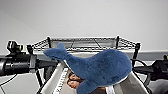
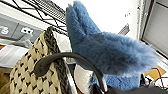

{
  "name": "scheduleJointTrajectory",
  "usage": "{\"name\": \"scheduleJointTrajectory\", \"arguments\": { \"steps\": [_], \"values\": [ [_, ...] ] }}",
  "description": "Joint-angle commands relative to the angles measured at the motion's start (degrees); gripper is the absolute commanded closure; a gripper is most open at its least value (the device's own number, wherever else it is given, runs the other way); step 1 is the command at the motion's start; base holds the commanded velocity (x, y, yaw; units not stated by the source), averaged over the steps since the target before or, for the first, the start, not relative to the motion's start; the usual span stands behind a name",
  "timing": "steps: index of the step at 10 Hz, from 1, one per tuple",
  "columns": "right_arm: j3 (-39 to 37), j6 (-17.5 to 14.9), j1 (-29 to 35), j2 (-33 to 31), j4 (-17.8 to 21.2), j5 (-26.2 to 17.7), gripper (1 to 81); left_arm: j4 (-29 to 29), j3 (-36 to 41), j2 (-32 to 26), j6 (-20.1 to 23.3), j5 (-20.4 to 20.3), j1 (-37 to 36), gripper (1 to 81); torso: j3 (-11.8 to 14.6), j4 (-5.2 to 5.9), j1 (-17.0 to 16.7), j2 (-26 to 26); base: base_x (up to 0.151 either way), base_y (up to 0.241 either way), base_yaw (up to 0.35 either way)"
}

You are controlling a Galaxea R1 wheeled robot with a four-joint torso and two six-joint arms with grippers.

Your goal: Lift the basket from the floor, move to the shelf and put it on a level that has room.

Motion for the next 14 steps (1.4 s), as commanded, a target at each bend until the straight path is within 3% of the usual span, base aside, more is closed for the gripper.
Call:
{"name": "scheduleJointTrajectory", "arguments": {
  "steps": [1, 7, 13, 14],
  "values": [
    [-2.06, 3.92, 12.68, 0.69, 0.42, 3.62, 81.1, -3.58, -4.77, 2.84, -1.21, -1.12, -10.73, 81.1, 0.00, 0.00, 0.00, 0.00, 0.000, 0.000, 0.000],
    [-5.92, 12.88, 26.21, 4.29, 0.33, -0.69, 81.1, -10.96, -8.90, 4.86, -1.21, 3.54, -21.80, 81.1, 0.00, 0.00, -0.02, 0.00, 0.000, 0.000, 0.000],
    [-12.16, 16.66, 33.51, 8.95, 0.59, -3.15, 81.1, -15.36, -15.23, 7.85, -1.21, 5.83, -29.44, 81.1, 0.00, 0.00, -0.02, 0.00, 0.000, 0.000, 0.000],
    [-13.47, 17.54, 35.18, 10.00, 0.68, -3.50, 81.1, -16.75, -16.88, 9.07, -1.21, 8.70, -31.37, 81.1, 0.00, 0.00, 0.00, 0.00, 0.000, 0.000, 0.000]
  ]
}}
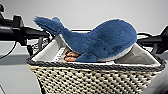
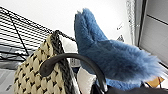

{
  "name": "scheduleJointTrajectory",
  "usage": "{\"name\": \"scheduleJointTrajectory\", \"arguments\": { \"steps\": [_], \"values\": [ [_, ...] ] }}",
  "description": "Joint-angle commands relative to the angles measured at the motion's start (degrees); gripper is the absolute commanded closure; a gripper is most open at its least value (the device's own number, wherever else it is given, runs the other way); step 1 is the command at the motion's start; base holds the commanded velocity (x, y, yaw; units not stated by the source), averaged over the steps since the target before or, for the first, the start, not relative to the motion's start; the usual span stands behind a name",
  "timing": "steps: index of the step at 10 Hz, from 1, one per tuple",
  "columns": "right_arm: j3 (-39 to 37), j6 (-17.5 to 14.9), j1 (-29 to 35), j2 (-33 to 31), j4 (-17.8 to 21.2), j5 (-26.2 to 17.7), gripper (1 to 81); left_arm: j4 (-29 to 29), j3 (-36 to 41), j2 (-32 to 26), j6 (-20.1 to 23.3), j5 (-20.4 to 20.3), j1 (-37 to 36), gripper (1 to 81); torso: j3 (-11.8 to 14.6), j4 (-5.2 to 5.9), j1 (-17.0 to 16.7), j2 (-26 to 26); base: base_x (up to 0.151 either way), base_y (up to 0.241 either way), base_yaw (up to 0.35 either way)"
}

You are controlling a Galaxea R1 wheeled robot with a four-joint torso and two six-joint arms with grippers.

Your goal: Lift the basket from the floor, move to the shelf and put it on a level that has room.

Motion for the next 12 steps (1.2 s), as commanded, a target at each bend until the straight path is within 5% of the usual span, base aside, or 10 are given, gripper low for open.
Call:
{"name": "scheduleJointTrajectory", "arguments": {
  "steps": [1, 12],
  "values": [
    [-6.30, 1.32, 10.89, 3.38, -0.02, 5.73, 81.1, -2.08, -6.82, 3.82, 0.14, 0.03, -10.75, 81.1, 0.00, 0.00, 0.00, -0.02, 0.000, 0.000, 0.000],
    [-20.89, 1.41, 15.64, 13.31, 0.60, 1.07, 81.1, -1.29, -19.57, 13.22, 0.32, 1.70, -12.51, 81.1, 0.00, 0.00, 0.02, 0.00, 0.000, 0.000, 0.000]
  ]
}}
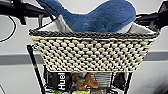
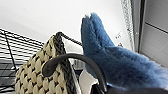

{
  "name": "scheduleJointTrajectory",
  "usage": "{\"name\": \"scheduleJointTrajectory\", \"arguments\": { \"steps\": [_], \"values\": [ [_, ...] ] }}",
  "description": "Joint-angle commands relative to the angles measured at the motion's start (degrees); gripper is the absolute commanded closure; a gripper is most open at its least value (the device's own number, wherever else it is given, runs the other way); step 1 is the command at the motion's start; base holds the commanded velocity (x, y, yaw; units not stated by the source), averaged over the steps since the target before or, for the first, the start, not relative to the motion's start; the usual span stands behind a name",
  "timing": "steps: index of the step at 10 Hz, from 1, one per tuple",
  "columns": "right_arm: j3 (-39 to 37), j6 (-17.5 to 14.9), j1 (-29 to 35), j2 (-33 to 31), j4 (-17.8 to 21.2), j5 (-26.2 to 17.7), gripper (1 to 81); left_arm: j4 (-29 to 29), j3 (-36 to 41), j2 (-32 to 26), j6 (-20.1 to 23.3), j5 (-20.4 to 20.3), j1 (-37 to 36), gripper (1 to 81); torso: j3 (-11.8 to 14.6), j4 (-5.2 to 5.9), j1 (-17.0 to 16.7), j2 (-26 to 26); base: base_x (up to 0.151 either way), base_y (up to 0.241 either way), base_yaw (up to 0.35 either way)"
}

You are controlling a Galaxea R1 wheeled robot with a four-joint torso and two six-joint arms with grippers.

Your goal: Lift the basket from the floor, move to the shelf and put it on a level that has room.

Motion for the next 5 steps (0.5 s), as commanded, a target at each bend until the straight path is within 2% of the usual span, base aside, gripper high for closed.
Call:
{"name": "scheduleJointTrajectory", "arguments": {
  "steps": [1, 5],
  "values": [
    [-8.17, -1.12, 7.14, 5.01, -1.73, 5.84, 81.1, 3.03, -7.64, 5.14, 0.40, -2.26, -5.78, 81.1, 0.00, 0.00, 0.00, 0.00, 0.000, 0.000, 0.000],
    [-16.34, -1.65, 5.91, 9.58, -2.00, 5.14, 81.1, 4.70, -14.84, 10.58, 0.93, -1.20, -4.02, 81.1, 0.00, 0.00, 0.00, 0.00, 0.000, 0.000, 0.000]
  ]
}}
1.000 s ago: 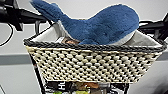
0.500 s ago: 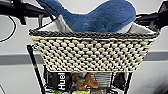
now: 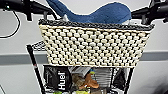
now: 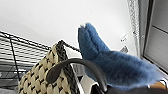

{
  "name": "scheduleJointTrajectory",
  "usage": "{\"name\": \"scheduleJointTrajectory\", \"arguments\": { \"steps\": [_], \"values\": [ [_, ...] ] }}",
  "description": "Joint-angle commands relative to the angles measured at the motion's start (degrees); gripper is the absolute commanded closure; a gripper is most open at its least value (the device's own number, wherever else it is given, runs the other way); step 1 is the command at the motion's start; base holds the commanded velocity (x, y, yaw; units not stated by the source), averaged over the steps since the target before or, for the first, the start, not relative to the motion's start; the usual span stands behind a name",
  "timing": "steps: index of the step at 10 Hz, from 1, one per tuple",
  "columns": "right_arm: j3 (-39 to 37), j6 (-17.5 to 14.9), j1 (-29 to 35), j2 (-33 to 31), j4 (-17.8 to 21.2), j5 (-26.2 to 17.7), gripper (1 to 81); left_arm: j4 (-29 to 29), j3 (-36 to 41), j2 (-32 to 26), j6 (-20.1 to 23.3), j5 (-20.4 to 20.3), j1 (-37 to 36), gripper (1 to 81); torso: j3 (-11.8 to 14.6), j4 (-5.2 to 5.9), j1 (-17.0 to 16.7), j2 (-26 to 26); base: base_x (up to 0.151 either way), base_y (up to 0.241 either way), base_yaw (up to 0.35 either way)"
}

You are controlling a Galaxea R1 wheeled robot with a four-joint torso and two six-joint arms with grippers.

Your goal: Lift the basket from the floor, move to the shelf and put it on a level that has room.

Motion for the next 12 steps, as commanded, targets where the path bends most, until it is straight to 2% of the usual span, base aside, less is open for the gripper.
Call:
{"name": "scheduleJointTrajectory", "arguments": {
  "steps": [1, 5, 8, 9, 12],
  "values": [
    [-9.80, -1.16, 7.11, 4.94, -1.43, 3.23, 81.1, 3.93, -8.55, 5.39, 1.34, -2.19, -5.43, 81.1, 0.00, 0.00, 0.00, 0.00, 0.000, 0.000, 0.000],
    [-20.53, -5.30, 4.56, 13.47, -1.87, 0.68, 81.1, 6.82, -16.00, 11.45, 1.70, -1.58, -3.67, 81.1, -0.02, 0.00, 0.00, 0.00, 0.000, 0.000, 0.000],
    [-24.85, -7.33, 1.93, 15.68, -1.87, 0.15, 81.1, 8.59, -21.12, 14.97, 2.49, -1.22, -1.39, 81.1, -0.05, 0.00, 0.05, 0.02, 0.000, 0.000, 0.000],
    [-27.20, -9.78, 1.40, 16.47, -1.87, 0.15, 81.1, 9.81, -23.22, 16.11, 2.49, -1.22, -0.68, 81.1, -0.05, 0.00, 0.05, 0.02, 0.000, 0.000, 0.000],
    [-34.34, -12.16, 0.87, 20.95, -1.96, -0.73, 81.1, 11.49, -27.97, 19.19, 2.93, 0.10, 0.38, 81.1, -0.07, 0.00, 0.07, 0.05, 0.000, 0.000, 0.000]
  ]
}}
